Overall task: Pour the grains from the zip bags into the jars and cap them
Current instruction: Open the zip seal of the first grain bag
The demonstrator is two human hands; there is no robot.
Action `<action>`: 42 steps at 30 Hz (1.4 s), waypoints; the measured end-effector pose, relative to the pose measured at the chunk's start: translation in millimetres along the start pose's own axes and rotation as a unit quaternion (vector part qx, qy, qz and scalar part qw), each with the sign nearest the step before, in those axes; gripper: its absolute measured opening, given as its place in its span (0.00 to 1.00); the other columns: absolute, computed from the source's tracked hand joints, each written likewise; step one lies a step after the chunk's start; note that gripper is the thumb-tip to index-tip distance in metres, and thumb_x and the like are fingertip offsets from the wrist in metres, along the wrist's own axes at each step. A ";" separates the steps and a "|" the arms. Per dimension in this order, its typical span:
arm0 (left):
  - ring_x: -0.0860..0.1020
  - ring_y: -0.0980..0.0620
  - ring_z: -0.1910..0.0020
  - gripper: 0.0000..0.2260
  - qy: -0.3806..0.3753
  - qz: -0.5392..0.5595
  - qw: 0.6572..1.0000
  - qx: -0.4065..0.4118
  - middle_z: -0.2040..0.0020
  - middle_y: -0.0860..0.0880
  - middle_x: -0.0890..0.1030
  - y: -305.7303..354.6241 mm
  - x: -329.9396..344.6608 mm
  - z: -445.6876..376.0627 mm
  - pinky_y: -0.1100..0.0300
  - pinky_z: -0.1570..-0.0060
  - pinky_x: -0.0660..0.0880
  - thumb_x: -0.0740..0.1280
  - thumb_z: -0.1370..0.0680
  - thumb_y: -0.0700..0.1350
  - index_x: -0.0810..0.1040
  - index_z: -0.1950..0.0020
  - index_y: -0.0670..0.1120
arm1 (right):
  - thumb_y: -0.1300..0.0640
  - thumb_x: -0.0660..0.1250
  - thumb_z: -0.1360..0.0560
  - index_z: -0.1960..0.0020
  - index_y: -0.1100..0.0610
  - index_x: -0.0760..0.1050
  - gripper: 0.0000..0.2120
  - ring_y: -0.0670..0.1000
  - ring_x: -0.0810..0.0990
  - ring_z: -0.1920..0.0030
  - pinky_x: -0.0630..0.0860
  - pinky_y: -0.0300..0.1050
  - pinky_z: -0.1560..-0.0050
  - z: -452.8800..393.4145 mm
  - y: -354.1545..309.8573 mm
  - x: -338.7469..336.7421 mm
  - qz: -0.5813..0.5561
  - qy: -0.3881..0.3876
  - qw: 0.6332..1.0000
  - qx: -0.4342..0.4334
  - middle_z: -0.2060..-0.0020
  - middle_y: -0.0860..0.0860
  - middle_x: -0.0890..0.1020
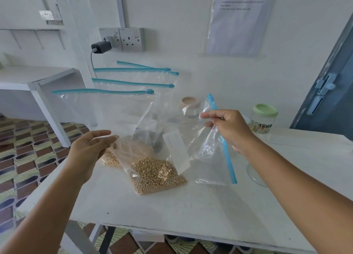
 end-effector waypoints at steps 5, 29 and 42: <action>0.83 0.58 0.58 0.09 0.060 -0.124 0.988 0.067 0.58 0.47 0.87 6.1 2.6 1.0 0.67 0.54 0.74 0.80 0.27 0.39 0.85 0.50 0.44 | 0.67 0.59 0.17 0.52 0.46 0.87 0.23 0.44 0.86 0.54 0.77 0.38 0.50 0.2 -2.4 3.4 0.012 0.006 1.000 -0.013 0.51 0.43 0.86; 0.74 0.46 0.53 0.06 -0.091 -0.091 0.991 -0.021 0.54 0.43 0.84 -2.6 6.5 8.1 0.55 0.50 0.71 0.71 0.20 0.42 0.87 0.47 0.42 | 0.65 0.60 0.17 0.51 0.42 0.87 0.23 0.47 0.84 0.49 0.77 0.40 0.45 -4.8 10.3 6.4 0.038 0.019 0.999 -0.015 0.54 0.49 0.86; 0.79 0.58 0.54 0.03 0.075 -0.129 0.988 0.045 0.53 0.52 0.85 -9.6 9.3 0.2 0.63 0.52 0.71 0.72 0.19 0.42 0.85 0.52 0.49 | 0.67 0.59 0.18 0.53 0.42 0.86 0.24 0.43 0.86 0.53 0.81 0.43 0.46 -2.7 11.6 3.5 0.032 0.042 0.999 -0.009 0.52 0.43 0.86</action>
Point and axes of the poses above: each hand's wrist, its own z-axis away from the middle knuckle, its own x-axis out of the palm, y = z × x, the point moved 2 cm from there along -z, towards the middle knuckle
